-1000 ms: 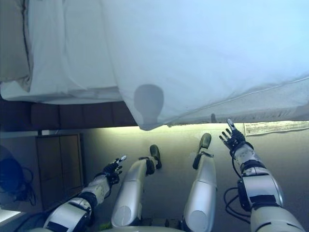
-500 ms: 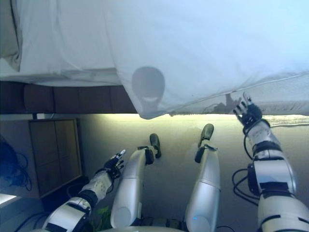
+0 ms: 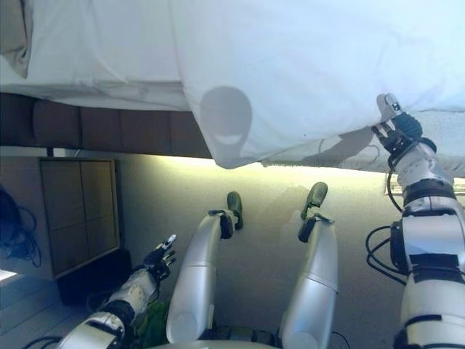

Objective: Make the bed neatly

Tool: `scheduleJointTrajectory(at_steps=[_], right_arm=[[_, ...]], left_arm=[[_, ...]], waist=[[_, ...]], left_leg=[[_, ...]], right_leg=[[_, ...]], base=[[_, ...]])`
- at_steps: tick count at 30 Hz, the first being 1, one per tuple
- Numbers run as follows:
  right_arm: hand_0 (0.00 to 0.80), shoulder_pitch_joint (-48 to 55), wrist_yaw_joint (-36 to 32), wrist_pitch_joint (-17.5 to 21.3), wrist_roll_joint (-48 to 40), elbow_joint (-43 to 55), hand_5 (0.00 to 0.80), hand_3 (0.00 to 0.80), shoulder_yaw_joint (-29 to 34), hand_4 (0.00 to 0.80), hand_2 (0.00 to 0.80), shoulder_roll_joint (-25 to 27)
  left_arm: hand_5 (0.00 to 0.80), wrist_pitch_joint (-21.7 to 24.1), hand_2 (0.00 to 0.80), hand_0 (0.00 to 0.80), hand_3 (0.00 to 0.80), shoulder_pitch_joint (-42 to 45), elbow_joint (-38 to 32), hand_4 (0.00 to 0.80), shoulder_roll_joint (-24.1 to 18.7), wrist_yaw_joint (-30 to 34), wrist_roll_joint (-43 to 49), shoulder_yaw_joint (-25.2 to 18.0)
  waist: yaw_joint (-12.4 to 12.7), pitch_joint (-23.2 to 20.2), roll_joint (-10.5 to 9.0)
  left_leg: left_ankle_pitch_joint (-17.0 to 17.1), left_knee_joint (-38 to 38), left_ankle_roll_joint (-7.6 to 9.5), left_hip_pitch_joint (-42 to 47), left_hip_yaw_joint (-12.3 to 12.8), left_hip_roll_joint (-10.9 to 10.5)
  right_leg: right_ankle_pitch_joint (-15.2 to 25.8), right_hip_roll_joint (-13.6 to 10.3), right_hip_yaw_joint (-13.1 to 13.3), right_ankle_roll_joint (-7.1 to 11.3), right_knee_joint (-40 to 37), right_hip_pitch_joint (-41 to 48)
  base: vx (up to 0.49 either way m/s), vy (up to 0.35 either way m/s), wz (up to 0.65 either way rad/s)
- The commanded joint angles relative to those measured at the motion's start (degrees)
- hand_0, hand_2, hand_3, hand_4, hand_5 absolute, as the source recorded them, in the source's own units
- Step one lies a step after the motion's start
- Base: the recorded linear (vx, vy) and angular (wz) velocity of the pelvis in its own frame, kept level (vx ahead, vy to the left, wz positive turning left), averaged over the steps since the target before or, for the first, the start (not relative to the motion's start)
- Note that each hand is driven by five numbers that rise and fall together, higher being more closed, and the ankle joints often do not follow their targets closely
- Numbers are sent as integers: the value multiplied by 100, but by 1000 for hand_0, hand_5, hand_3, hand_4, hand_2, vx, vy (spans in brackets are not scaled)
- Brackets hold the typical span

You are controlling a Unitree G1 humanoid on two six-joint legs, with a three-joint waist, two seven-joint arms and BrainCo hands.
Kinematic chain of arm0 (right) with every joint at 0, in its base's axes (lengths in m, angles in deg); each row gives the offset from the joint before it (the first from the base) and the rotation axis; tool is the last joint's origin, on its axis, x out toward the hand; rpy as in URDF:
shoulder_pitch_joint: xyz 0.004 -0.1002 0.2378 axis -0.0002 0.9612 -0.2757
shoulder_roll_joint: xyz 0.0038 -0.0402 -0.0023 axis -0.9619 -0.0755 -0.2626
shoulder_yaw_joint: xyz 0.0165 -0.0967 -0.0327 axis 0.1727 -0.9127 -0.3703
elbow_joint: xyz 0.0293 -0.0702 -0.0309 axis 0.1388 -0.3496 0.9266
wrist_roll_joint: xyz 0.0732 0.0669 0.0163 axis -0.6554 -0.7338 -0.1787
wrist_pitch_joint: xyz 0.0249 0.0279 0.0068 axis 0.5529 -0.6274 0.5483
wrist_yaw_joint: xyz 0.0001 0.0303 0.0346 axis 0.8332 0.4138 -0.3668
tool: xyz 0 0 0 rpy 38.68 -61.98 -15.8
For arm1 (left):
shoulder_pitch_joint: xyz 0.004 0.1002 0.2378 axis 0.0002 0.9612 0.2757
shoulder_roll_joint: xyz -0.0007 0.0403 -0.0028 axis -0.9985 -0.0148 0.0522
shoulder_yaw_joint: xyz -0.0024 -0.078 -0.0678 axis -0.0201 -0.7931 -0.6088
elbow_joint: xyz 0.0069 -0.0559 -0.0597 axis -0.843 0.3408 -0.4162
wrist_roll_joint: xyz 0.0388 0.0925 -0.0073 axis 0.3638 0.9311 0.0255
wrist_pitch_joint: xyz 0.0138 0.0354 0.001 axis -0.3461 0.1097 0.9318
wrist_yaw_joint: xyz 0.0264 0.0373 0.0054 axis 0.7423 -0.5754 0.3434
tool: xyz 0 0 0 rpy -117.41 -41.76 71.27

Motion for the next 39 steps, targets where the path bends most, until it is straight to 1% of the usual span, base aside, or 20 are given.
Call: scheduleJointTrajectory(at_steps=[1, 5, 6, 7, 8, 9, 10, 11, 16, 19, 23, 26, 30, 32, 36, 37, 39], right_arm=[[0, -645, -106, 205, 55, 308, 0, 0, -255, 0, 0, 465], [0, -769, -224, 218, 193, 327, 0, 0, -330, 0, 0, 508], [0, -780, -254, 165, 264, 334, 0, 0, -333, 0, 0, 509], [260, -757, -285, 129, 283, 340, 260, 260, -321, 260, 260, 506], [408, -723, -302, 95, 291, 339, 408, 408, -304, 408, 408, 501], [524, -668, -319, 64, 286, 349, 524, 524, -281, 524, 524, 484], [590, -590, -315, 3, 339, 370, 590, 590, -234, 590, 590, 445], [800, -535, -324, -18, 360, 382, 800, 800, -210, 800, 800, 411], [800, -260, -439, -165, 444, 377, 800, 800, -88, 800, 800, 218], [800, -124, -539, -296, 460, 367, 800, 800, -69, 800, 800, 132], [800, 34, -720, -420, 548, 394, 800, 800, -69, 800, 800, 1], [800, 115, -809, -390, 623, 426, 800, 800, -126, 800, 800, -80], [800, 213, -937, -459, 691, 422, 800, 800, -212, 800, 800, -192], [800, 301, -1096, -499, 586, 472, 800, 800, -252, 800, 800, -235], [800, 532, -1163, -383, 427, 624, 800, 800, -229, 800, 800, -390], [800, 514, -1182, -358, 324, 647, 800, 800, -238, 800, 800, -399], [800, 451, -1213, -297, 124, 670, 800, 800, -252, 800, 800, -431]], left_arm=[[0, 98, 0, 0, 0, 458, -29, 0, -268, 136, 28, -119], [0, 139, 0, 0, 0, 596, -13, 0, -258, 280, 160, -178], [0, 135, 0, 0, 0, 605, -18, 0, -256, 312, 175, -172], [0, 136, 0, 0, 0, 617, -22, 0, -252, 351, 212, -170], [0, 147, 0, 0, 0, 628, -31, 0, -251, 376, 250, -152], [0, 175, 0, 0, 0, 641, -41, 0, -236, 407, 312, -125], [0, 195, 0, 0, 0, 645, -70, 0, -223, 438, 349, -75], [0, 200, 0, 0, 0, 641, -80, 0, -210, 436, 383, -46], [0, 211, 0, 0, 0, 585, -68, 0, -170, 387, 566, 120], [0, 156, 0, 0, 0, 511, -74, 0, -192, 319, 577, 165], [0, 170, 0, 0, 0, 407, -99, 0, -275, 243, 720, 150], [0, 186, 0, 0, 0, 301, -157, 0, -366, 138, 706, 154], [0, 417, 0, 0, 0, 33, -208, 0, -574, 102, 553, 19], [0, 559, 0, 0, 0, -170, -474, 0, -789, -55, 498, -107], [0, 855, 0, 0, 0, -773, -1354, 0, -1340, -670, 453, -219], [0, 986, 0, 0, 0, -983, -1591, 0, -1451, -898, 420, -212], [0, 1182, 0, 0, 0, -1291, -1812, 0, -1495, -1122, 246, -230]], waist=[[77, 1, 99], [93, -4, 110], [89, -14, 109], [82, -24, 107], [78, -33, 103], [68, -37, 98], [55, -60, 87], [46, -72, 80], [14, -165, -4], [-4, -268, -65], [-35, -429, -158], [-60, -541, -218], [-121, -707, -308], [-139, -778, -341], [-126, -865, -437], [-131, -853, -479], [-127, -867, -519]], left_leg=[[259, -491, -271, 70, -396, 111], [307, -587, -312, 239, -361, 178], [311, -601, -325, 296, -346, 195], [318, -625, -335, 358, -333, 209], [321, -649, -338, 415, -323, 216], [329, -678, -345, 505, -299, 223], [343, -746, -364, 629, -265, 238], [359, -817, -370, 737, -236, 250], [522, -1189, -444, 1361, -44, 331], [629, -1370, -485, 1712, 33, 393], [718, -1631, -525, 2134, 125, 474], [777, -1930, -547, 2456, 204, 519], [862, -2404, -590, 2921, 336, 551], [890, -2587, -601, 3113, 368, 559], [914, -2843, -598, 3338, 408, 567], [1058, -2900, -554, 3297, 455, 567], [1079, -2977, -563, 3330, 430, 588]], right_leg=[[-598, -15, 226, 210, 268, 132], [-626, -34, 179, 199, 253, 274], [-635, -49, 161, 195, 246, 327], [-635, -55, 147, 195, 228, 382], [-634, -55, 137, 195, 210, 431], [-622, -57, 119, 199, 174, 514], [-605, -60, 87, 208, 89, 632], [-589, -55, 67, 212, 16, 727], [-479, -60, -123, 267, -488, 1363], [-428, -54, -189, 310, -742, 1711], [-346, -20, -244, 378, -1102, 2126], [-229, 17, -279, 447, -1444, 2418], [-95, 58, -354, 514, -1879, 2833], [-52, 46, -372, 548, -2025, 3019], [12, 48, -445, 618, -2193, 3259], [148, 51, -509, 561, -2251, 3236], [136, 115, -547, 548, -2287, 3285]], base=[[0, 0, 0], [6, 10, 0], [27, 49, 1], [30, 44, 0], [32, 43, -1], [38, 54, -2], [41, 63, -3], [44, 68, -3], [45, 51, -11], [64, 40, -13], [80, 24, -4], [84, 17, -4], [76, 26, -14], [89, 9, -8], [41, -64, 2], [-70, -97, 9], [-45, -104, 15]])
